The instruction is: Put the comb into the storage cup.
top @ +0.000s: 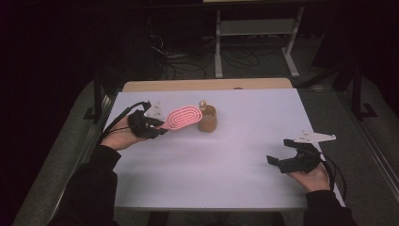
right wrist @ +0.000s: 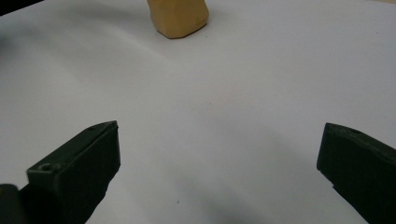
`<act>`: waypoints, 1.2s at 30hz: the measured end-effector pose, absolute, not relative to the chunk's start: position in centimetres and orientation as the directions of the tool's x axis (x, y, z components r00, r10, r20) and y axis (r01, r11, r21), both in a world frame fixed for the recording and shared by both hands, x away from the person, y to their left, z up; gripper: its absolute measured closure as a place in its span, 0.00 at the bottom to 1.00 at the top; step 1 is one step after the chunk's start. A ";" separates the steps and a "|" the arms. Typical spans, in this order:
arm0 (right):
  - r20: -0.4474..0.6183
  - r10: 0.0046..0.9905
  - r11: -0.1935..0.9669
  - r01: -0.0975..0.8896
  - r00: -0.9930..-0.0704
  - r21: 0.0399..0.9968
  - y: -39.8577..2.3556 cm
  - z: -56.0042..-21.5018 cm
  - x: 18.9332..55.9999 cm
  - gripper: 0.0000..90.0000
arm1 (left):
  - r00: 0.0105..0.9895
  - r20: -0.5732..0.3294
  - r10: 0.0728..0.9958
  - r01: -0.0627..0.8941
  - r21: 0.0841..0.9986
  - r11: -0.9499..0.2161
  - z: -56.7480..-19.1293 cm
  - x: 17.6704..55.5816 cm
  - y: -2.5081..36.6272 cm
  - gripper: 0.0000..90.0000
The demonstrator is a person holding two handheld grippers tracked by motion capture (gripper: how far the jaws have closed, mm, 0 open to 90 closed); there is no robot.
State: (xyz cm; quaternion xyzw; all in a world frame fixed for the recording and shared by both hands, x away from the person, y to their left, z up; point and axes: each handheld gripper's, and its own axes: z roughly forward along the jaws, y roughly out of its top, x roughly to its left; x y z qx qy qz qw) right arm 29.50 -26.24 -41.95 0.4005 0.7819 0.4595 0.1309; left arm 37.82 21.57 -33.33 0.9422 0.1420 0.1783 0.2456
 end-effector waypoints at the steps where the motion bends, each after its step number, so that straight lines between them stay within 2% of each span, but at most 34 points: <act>1: 0.164 0.746 0.256 0.506 -0.645 0.823 -26.2 -42.0 29.5 0.00 | 0.897 0.268 0.351 0.174 0.514 -0.840 -33.3 37.7 21.4 0.78; 20: 0.171 0.737 0.261 0.508 -0.654 0.821 -26.2 -41.7 29.7 0.00 | 0.911 0.277 0.305 0.118 0.534 -0.837 -32.4 36.0 20.0 0.78; 36: 0.147 0.699 0.301 0.475 -0.699 0.827 -25.5 -38.1 31.1 0.00 | 0.927 0.284 0.246 0.049 0.558 -0.828 -31.9 34.7 17.4 0.78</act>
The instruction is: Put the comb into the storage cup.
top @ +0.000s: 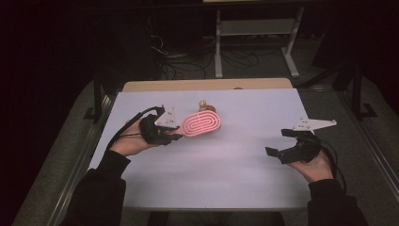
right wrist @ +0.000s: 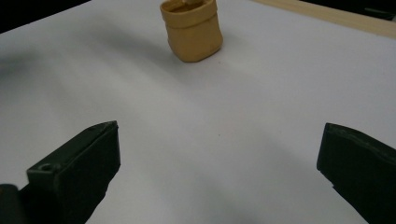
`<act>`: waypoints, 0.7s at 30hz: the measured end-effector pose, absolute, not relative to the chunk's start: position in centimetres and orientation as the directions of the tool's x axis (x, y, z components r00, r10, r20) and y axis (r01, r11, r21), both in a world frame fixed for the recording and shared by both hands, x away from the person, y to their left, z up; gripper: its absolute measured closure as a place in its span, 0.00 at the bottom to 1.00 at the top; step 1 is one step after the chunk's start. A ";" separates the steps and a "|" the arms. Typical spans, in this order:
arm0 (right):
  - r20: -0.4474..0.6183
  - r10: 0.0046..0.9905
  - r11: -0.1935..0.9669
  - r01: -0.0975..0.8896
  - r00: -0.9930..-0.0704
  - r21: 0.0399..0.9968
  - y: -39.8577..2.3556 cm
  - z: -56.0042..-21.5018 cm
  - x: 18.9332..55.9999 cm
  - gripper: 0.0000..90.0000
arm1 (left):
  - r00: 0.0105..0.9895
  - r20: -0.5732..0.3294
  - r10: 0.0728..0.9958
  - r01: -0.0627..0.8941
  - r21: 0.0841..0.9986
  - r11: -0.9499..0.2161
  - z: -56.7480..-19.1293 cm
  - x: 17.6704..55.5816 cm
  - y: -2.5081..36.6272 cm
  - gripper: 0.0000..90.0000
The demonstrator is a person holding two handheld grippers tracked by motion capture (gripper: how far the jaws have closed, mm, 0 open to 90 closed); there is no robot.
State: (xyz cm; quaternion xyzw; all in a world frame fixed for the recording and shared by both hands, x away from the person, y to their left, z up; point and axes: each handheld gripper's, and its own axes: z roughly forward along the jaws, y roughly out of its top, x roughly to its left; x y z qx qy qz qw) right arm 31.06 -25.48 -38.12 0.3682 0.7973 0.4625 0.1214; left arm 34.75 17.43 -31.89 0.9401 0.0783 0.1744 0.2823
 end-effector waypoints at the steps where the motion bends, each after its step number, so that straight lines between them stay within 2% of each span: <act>1: 0.143 0.696 0.306 0.471 -0.704 0.827 -25.4 -37.7 31.2 0.00 | 0.929 0.282 0.238 0.044 0.556 -0.830 -32.0 34.7 17.2 0.78; 8: 0.115 0.674 0.341 0.445 -0.730 0.828 -24.4 -35.7 32.0 0.00 | 0.936 0.276 0.217 0.027 0.559 -0.829 -32.6 34.5 16.0 0.78; 21: 0.105 0.640 0.376 0.430 -0.761 0.821 -23.0 -34.5 32.7 0.00 | 0.944 0.266 0.197 0.002 0.591 -0.806 -32.7 34.3 14.2 0.78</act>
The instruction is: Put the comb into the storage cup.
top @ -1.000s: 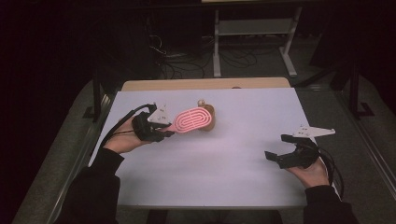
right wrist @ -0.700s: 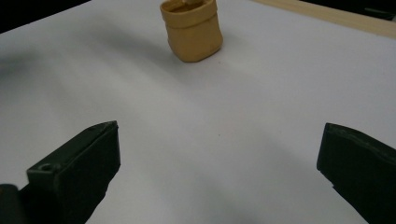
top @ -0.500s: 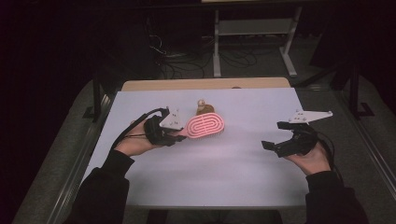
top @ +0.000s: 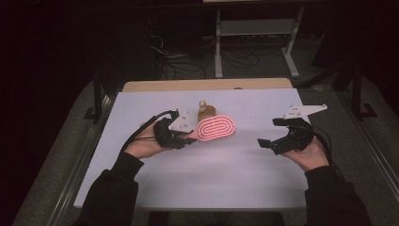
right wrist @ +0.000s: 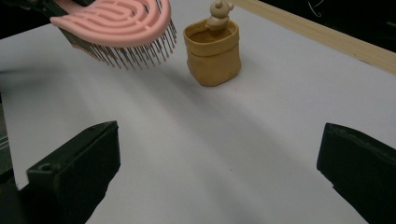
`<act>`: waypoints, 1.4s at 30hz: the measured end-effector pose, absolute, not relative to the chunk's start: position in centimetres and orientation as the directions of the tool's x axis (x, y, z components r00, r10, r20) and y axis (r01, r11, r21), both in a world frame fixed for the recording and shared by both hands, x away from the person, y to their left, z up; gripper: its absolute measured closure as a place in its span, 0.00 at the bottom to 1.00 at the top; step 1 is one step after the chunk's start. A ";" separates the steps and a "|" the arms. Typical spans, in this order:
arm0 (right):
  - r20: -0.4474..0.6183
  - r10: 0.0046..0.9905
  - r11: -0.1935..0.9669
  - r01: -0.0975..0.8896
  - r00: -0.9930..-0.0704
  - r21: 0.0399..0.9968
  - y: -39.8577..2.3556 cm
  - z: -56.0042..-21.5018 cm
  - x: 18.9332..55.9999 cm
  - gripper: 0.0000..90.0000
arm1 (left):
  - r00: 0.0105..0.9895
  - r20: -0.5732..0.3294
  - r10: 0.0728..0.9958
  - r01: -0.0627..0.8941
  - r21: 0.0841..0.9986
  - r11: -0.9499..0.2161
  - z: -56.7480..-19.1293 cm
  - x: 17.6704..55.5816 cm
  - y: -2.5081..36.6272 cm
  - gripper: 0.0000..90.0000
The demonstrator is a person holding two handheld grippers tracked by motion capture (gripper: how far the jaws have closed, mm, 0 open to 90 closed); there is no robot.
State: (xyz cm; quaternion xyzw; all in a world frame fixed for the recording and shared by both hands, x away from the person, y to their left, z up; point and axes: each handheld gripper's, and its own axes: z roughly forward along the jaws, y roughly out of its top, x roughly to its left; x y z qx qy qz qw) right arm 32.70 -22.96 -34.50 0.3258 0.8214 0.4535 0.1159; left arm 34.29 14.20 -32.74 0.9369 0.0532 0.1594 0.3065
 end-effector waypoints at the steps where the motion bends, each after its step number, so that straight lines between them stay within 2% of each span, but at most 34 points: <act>1: 0.104 0.639 0.378 0.429 -0.762 0.820 -22.9 -34.4 32.7 0.00 | 0.944 0.269 0.192 -0.005 0.592 -0.806 -32.7 34.3 14.0 0.78; 19: 0.125 0.596 0.393 0.424 -0.793 0.816 -21.0 -31.2 34.4 0.00 | 0.934 0.305 0.185 -0.044 0.615 -0.788 -31.2 34.2 12.5 0.78; 26: 0.168 0.561 0.400 0.443 -0.811 0.803 -19.6 -29.9 35.4 0.00 | 0.932 0.312 0.187 -0.054 0.626 -0.778 -31.1 34.2 12.3 0.78; 34: 0.309 0.518 0.377 0.538 -0.797 0.754 -17.9 -29.5 37.4 0.05 | 0.925 0.329 0.190 -0.068 0.635 -0.769 -30.9 34.1 12.3 0.78; 42: 0.480 0.470 0.368 0.659 -0.740 0.656 -16.7 -30.1 38.9 0.17 | 0.913 0.359 0.193 -0.087 0.633 -0.769 -30.9 33.8 12.3 0.78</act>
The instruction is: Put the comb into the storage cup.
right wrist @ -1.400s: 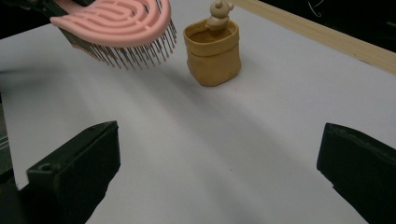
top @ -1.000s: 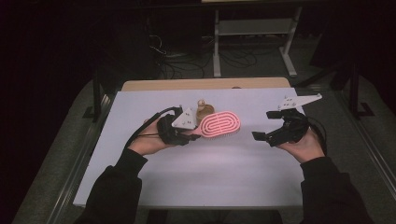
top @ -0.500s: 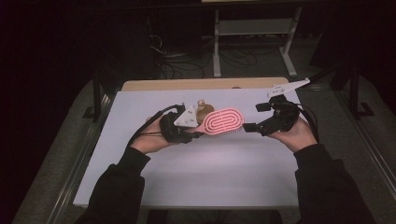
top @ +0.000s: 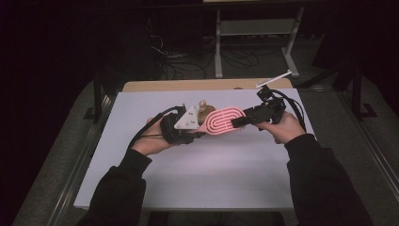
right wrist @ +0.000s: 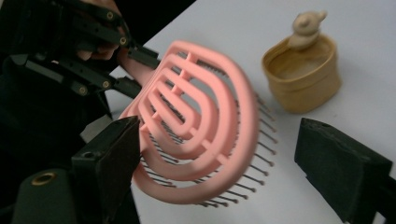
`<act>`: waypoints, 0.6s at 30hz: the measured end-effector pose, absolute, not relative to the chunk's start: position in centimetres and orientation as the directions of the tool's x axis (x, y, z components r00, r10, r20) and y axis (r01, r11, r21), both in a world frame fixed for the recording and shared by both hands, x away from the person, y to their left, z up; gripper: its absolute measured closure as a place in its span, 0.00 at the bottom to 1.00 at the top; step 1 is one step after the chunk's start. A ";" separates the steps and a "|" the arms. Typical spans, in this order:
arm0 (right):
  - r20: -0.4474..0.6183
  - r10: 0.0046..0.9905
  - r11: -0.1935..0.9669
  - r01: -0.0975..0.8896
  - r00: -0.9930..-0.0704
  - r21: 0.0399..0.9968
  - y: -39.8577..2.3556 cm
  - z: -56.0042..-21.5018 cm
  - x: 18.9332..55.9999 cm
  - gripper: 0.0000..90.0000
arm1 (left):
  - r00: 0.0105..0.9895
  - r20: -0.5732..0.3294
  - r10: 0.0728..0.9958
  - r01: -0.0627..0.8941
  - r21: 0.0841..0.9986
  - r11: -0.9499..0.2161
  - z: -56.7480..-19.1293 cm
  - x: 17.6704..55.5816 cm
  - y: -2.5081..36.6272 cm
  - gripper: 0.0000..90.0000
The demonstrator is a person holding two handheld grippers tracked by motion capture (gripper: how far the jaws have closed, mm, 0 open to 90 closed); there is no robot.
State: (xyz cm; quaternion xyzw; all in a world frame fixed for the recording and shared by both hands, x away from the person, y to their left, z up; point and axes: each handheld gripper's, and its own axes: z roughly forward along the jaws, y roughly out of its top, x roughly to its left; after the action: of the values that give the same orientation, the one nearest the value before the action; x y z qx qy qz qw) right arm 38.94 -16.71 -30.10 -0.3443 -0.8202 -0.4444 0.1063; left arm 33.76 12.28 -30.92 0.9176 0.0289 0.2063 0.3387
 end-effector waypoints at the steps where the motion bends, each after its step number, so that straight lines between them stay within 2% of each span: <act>1: 0.484 0.465 0.378 0.661 -0.741 0.648 -16.6 -30.1 39.0 0.21 | 0.913 0.360 0.191 -0.087 0.630 -0.772 -31.0 33.7 12.2 0.78; 2: 0.487 0.454 0.388 0.658 -0.746 0.645 -16.4 -30.1 38.9 0.27 | 0.913 0.358 0.193 -0.083 0.629 -0.773 -31.1 33.7 12.2 0.78; 10: 0.522 0.456 0.397 0.689 -0.721 0.606 -16.2 -30.3 39.1 0.37 | 0.908 0.371 0.193 -0.085 0.617 -0.783 -31.7 33.8 12.2 0.77; 11: 0.534 0.457 0.382 0.699 -0.711 0.605 -16.3 -30.2 39.2 0.48 | 0.906 0.377 0.190 -0.087 0.608 -0.789 -31.7 33.8 12.1 0.77; 14: 0.547 0.452 0.354 0.704 -0.705 0.616 -16.7 -30.0 39.3 0.51 | 0.906 0.376 0.194 -0.084 0.609 -0.788 -31.9 33.9 12.1 0.77; 15: 0.549 0.451 0.350 0.705 -0.704 0.616 -16.7 -29.9 39.2 0.56 | 0.906 0.378 0.190 -0.084 0.600 -0.795 -32.0 33.9 12.0 0.77; 18: 0.543 0.447 0.339 0.696 -0.711 0.633 -16.8 -29.6 39.1 0.60 | 0.908 0.372 0.194 -0.078 0.603 -0.794 -32.3 34.0 11.9 0.78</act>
State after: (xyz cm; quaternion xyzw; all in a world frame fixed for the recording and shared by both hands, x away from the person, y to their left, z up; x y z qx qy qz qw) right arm 39.13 -16.80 -29.60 -0.3543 -0.8065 -0.4527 0.1377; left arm 34.02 11.94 -32.32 0.9230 0.0314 0.2124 0.3195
